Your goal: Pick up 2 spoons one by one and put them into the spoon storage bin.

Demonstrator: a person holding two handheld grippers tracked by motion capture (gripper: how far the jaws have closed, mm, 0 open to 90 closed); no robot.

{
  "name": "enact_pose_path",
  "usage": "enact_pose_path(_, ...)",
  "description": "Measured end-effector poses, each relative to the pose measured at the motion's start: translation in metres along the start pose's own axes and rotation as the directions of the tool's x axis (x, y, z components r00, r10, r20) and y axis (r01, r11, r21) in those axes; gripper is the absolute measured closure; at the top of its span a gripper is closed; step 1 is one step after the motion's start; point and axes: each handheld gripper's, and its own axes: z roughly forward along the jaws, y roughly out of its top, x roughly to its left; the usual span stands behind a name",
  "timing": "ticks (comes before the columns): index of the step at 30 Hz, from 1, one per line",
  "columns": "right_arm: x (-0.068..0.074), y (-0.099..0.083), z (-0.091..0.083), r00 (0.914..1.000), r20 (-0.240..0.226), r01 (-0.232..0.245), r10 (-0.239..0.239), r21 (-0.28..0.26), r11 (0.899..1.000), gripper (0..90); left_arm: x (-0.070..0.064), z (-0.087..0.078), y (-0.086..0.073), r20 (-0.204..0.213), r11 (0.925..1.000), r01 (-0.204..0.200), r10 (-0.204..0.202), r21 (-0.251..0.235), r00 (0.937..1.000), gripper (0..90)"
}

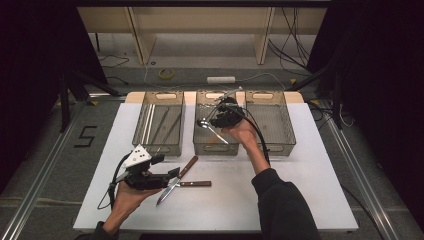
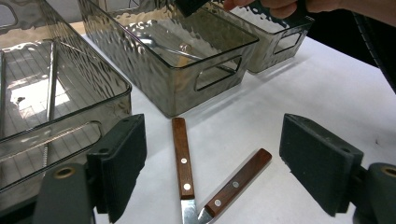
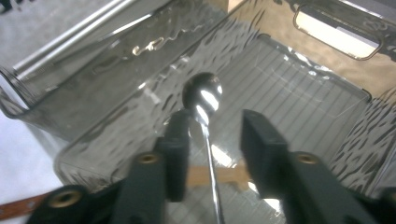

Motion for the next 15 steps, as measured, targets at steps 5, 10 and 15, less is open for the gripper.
enact_pose_path(5,0.000,-0.001,-0.014,0.9994,-0.032,-0.014,0.013,-0.032,0.999,49.2,0.000,0.001,0.000,-0.004,1.0000,0.000,0.000,0.003,1.0000,22.5)
enact_pose_path(10,0.006,-0.007,-0.032,0.9976,-0.067,0.012,-0.017,-0.071,0.997,43.5,0.001,0.002,0.000,-0.007,0.9996,-0.001,0.001,0.028,1.0000,22.4)
enact_pose_path(15,0.014,-0.022,-0.049,0.9936,-0.101,0.042,-0.051,-0.095,0.995,40.7,0.001,0.004,0.000,-0.014,0.9989,0.001,-0.001,0.047,0.9999,22.4)
